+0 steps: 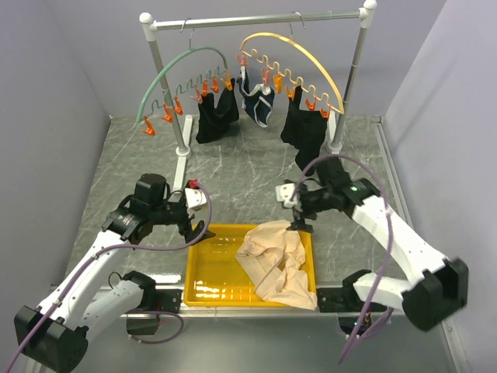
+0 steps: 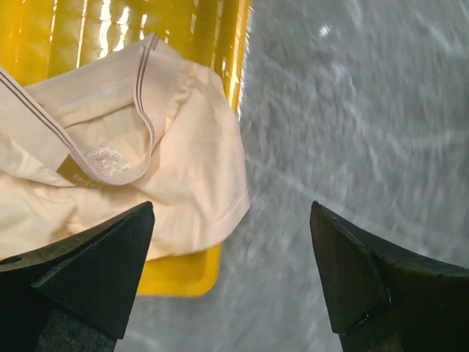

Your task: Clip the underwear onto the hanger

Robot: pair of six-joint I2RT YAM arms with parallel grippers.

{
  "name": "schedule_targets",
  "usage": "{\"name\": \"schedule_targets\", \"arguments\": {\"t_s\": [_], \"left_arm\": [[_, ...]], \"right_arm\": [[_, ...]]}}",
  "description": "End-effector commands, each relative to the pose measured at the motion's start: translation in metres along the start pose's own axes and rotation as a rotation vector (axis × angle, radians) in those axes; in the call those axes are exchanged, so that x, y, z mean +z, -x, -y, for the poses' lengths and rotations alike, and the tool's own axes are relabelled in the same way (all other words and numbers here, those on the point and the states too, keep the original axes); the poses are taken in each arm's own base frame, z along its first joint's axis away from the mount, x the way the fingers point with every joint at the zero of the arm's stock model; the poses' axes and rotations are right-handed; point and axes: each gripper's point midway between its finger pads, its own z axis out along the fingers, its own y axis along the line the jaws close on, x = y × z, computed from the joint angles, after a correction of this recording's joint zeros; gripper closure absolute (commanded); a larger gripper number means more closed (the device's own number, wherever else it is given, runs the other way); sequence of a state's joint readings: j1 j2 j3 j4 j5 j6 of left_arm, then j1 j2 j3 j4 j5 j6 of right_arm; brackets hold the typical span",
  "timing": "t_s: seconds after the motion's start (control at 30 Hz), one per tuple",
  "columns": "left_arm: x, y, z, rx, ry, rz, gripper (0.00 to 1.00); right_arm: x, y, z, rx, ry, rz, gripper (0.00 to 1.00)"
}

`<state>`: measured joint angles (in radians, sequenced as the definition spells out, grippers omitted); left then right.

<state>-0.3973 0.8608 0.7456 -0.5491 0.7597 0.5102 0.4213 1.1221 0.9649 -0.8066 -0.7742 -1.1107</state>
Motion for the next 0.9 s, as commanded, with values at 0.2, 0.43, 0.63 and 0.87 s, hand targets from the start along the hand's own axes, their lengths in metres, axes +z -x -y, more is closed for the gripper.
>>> {"name": "schedule_targets", "arguments": {"t_s": [0.2, 0.43, 0.63, 0.87], "left_arm": [[-0.019, 0.046, -0.034, -0.299, 0.162, 0.228, 0.01], [-0.035, 0.063, -0.052, -0.444, 0.229, 0.307, 0.01], [-0.040, 0.061, -0.056, -0.486, 0.252, 0.316, 0.01], [-0.043, 0.062, -0.058, -0.500, 0.265, 0.329, 0.01]], "right_arm": [[0.078, 0.033, -0.026, -0.545, 0.314, -0.001, 0.25], [0.126, 0.039, -0.040, -0.756, 0.429, -0.011, 0.44], [0.147, 0.023, -0.039, -0.890, 0.476, -0.072, 0.45], [0.160, 0.015, -0.049, -0.959, 0.546, -0.100, 0.45]]}}
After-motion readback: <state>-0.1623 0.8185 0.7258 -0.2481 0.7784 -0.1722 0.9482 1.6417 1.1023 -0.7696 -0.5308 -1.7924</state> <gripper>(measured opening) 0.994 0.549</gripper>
